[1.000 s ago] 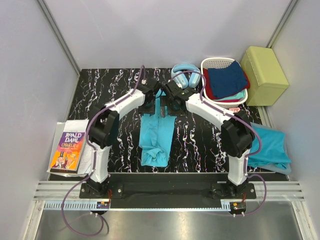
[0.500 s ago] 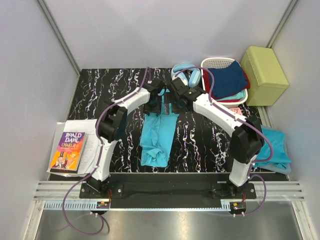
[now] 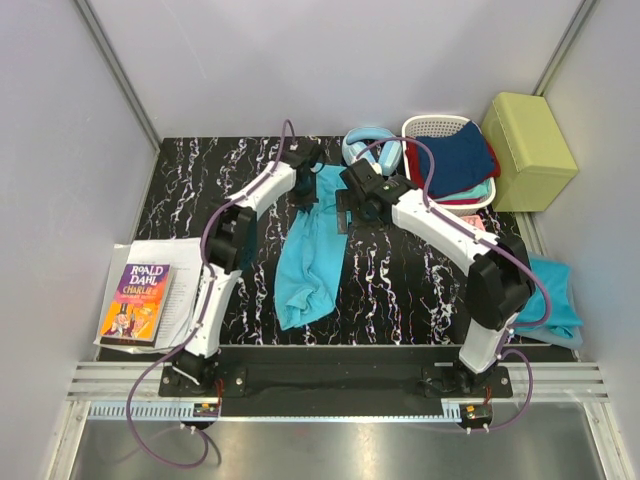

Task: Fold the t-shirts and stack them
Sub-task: Rotate the tshirt 90 degrees

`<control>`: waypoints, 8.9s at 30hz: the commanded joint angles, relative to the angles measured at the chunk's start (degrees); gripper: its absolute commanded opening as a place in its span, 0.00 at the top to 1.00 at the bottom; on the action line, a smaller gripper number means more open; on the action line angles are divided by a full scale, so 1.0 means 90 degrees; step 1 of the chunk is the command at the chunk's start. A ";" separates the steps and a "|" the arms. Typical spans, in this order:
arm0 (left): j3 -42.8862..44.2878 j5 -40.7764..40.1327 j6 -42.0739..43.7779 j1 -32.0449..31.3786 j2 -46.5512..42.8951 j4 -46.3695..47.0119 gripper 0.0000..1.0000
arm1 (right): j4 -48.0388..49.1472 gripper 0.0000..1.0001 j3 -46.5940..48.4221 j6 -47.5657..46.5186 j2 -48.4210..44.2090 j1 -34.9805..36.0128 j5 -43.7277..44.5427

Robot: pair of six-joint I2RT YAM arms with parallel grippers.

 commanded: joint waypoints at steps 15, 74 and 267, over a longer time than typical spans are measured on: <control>-0.0333 -0.0664 -0.0250 0.0538 -0.0592 -0.0154 0.23 | -0.0068 0.02 -0.0378 -0.0069 -0.0507 -0.0170 -0.0413; 0.1359 -0.0011 0.0111 0.0615 0.0889 -0.0251 0.95 | -0.0058 0.01 -0.1463 0.0449 -0.1347 0.0797 0.0104; -0.9129 -0.1173 -0.3737 -0.3525 -0.6953 -0.0739 0.03 | 0.0040 1.00 -0.4148 0.1982 -0.0878 0.2467 -0.0472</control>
